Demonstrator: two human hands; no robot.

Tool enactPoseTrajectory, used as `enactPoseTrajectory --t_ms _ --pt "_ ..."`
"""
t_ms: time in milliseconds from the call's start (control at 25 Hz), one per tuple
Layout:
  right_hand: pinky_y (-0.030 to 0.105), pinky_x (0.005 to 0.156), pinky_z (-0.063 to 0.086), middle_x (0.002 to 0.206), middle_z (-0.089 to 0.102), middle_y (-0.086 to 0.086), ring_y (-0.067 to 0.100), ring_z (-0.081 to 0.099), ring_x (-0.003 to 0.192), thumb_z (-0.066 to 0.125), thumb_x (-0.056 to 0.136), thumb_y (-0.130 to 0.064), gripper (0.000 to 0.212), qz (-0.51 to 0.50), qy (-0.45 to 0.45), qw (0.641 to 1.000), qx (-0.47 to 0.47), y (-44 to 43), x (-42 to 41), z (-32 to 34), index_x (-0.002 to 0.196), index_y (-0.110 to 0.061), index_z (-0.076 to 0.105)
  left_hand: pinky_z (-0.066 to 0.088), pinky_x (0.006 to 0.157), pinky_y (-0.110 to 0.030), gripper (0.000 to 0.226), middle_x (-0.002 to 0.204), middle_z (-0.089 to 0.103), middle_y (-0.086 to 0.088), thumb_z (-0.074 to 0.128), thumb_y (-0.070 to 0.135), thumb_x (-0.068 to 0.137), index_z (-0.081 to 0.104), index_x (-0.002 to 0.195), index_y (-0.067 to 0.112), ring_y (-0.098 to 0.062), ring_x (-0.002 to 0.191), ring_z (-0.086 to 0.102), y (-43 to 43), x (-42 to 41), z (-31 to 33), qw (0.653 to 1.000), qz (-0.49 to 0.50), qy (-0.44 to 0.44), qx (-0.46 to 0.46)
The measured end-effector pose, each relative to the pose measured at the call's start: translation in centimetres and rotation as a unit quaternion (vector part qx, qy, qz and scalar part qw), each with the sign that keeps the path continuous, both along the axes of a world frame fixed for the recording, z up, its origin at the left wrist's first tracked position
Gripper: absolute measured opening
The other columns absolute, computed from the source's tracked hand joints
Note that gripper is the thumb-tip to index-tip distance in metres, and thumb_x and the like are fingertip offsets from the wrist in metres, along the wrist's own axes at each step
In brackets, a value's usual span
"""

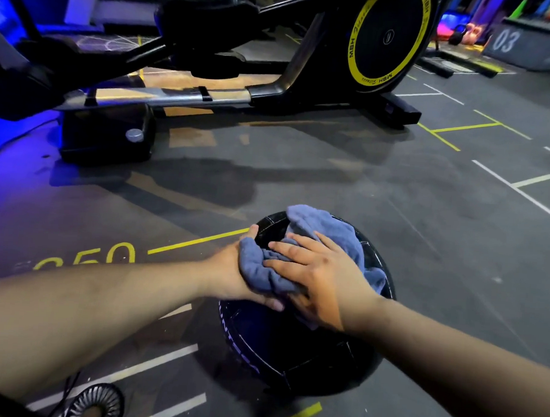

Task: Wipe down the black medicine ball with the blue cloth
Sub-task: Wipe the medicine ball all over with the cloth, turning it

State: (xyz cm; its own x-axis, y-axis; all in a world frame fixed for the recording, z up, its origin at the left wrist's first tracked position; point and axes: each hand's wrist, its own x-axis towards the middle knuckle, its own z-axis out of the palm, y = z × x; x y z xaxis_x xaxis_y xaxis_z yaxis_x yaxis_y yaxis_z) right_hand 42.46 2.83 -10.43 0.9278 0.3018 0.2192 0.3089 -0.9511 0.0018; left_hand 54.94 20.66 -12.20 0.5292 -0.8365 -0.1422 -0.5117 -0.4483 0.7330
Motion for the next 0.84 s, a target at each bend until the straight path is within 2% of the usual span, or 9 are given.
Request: enactPoseTrajectory --t_ms 80,200,320,440,480,560,640,760,840 --pt "0.053 0.104 0.041 0.138 0.059 -0.003 0.027 0.054 0.127 0.051 0.082 -0.046 0.046 -0.048 -0.003 0.998 0.041 -1.5 0.4 0.4 0.124 -0.034 0.065 0.032 0.112 -0.021 0.098 0.137 0.049 0.023 0.093 0.045 0.053 0.046 0.138 0.028 0.003 0.128 0.040 -0.3 0.1 -0.1 0.998 -0.057 -0.024 0.018" --pt "0.055 0.105 0.038 0.140 0.058 -0.005 0.024 0.050 0.132 0.050 0.086 -0.051 0.045 -0.127 -0.002 0.985 0.120 -3.7 0.7 0.8 0.125 -0.035 0.064 0.040 0.104 -0.022 0.113 0.129 0.049 0.023 0.094 0.052 0.038 0.039 0.134 0.032 0.000 0.120 0.048 -0.2 0.2 0.4 0.997 -0.023 -0.037 0.062" --pt "0.043 0.110 0.038 0.138 0.058 -0.005 0.016 0.049 0.133 0.057 0.089 -0.045 0.041 -0.082 -0.014 0.983 0.161 -5.2 -0.2 0.7 0.126 -0.029 0.065 0.038 0.109 -0.035 0.122 0.139 0.049 0.019 0.088 0.064 0.036 0.032 0.141 0.036 -0.009 0.127 0.048 -0.4 0.0 0.2 0.991 -0.021 -0.101 0.085" --pt "0.020 0.107 0.036 0.122 0.069 0.000 0.016 0.059 0.122 0.062 0.089 -0.027 0.028 -0.088 -0.061 0.973 0.207 -7.3 -0.3 1.1 0.112 -0.015 0.072 0.010 0.122 -0.034 0.138 0.158 0.010 0.020 0.085 0.063 0.049 0.002 0.155 0.029 -0.002 0.142 0.011 -1.5 -0.8 0.7 0.985 -0.042 -0.141 0.086" --pt "0.015 0.101 0.038 0.111 0.073 0.001 0.019 0.063 0.114 0.062 0.089 -0.022 0.020 -0.148 -0.065 0.956 0.245 -7.9 0.0 1.5 0.104 -0.014 0.073 0.005 0.120 -0.030 0.139 0.155 0.000 0.022 0.085 0.060 0.053 -0.004 0.155 0.029 0.005 0.135 0.001 -1.9 -1.2 1.0 0.985 -0.048 -0.144 0.086" --pt "0.021 0.081 0.043 0.095 0.074 0.003 0.023 0.066 0.100 0.060 0.091 -0.023 0.014 -0.318 -0.016 0.890 0.326 -9.2 1.1 1.8 0.096 -0.017 0.072 0.000 0.119 -0.031 0.140 0.154 -0.013 0.022 0.082 0.064 0.054 -0.011 0.153 0.030 0.010 0.130 -0.007 -2.7 -1.8 0.8 0.982 -0.061 -0.159 0.084" --pt "0.028 0.073 0.040 0.095 0.072 0.004 0.028 0.065 0.098 0.055 0.093 -0.031 0.020 -0.419 0.021 0.854 0.306 -9.8 1.7 1.8 0.098 -0.020 0.070 -0.002 0.122 -0.039 0.143 0.158 -0.017 0.019 0.078 0.072 0.052 -0.015 0.152 0.030 0.010 0.135 -0.012 -3.5 -2.1 0.1 0.980 -0.073 -0.166 0.085" --pt "0.034 0.094 0.044 0.130 0.064 -0.001 0.027 0.059 0.119 0.053 0.091 -0.039 0.031 -0.342 -0.035 0.918 0.200 -7.3 0.3 1.7 0.115 -0.026 0.069 -0.003 0.121 -0.047 0.143 0.160 -0.014 0.015 0.077 0.073 0.051 -0.014 0.153 0.029 0.003 0.145 -0.008 -3.5 -1.5 -0.7 0.980 -0.063 -0.165 0.094" --pt "0.049 0.104 0.040 0.142 0.056 -0.003 0.029 0.052 0.128 0.051 0.086 -0.047 0.041 -0.222 -0.049 0.968 0.103 -4.1 -1.1 0.9 0.122 -0.035 0.064 -0.002 0.120 -0.049 0.138 0.163 0.004 0.011 0.080 0.070 0.048 0.005 0.155 0.026 -0.004 0.148 0.008 -3.1 -1.1 -0.7 0.981 -0.045 -0.163 0.093"
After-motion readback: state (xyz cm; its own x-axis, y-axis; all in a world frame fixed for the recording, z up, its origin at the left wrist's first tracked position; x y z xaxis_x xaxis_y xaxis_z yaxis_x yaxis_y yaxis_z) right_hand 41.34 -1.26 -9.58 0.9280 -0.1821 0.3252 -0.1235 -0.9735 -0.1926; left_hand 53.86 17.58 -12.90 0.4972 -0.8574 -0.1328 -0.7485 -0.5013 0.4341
